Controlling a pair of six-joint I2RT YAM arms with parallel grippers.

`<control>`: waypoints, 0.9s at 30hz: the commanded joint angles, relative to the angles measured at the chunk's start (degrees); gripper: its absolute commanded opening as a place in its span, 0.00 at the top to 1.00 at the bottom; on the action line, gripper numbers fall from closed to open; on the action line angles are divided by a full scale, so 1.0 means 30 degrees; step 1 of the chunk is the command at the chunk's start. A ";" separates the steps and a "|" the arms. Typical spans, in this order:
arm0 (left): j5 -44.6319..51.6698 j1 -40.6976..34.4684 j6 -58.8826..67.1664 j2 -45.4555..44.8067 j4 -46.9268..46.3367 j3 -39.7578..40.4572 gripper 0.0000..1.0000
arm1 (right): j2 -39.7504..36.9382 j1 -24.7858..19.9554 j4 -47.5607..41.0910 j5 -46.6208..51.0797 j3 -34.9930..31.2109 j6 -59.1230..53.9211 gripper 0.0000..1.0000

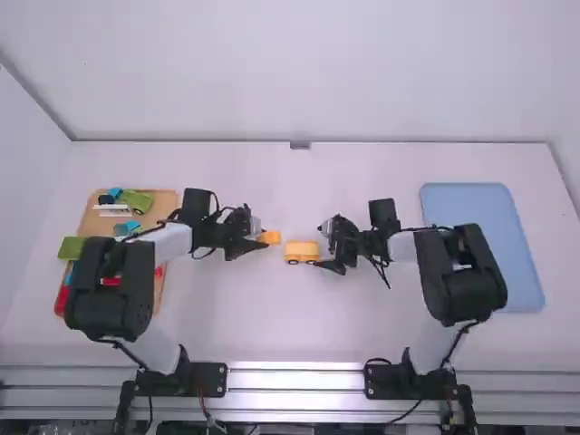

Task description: Assemble lego blocks to make yellow taxi

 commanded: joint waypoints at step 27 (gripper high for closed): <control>-0.0168 -0.1574 -0.1399 -0.0138 0.0299 0.0058 0.85 | 0.5078 0.0816 0.3949 -0.1974 0.1392 0.2084 0.08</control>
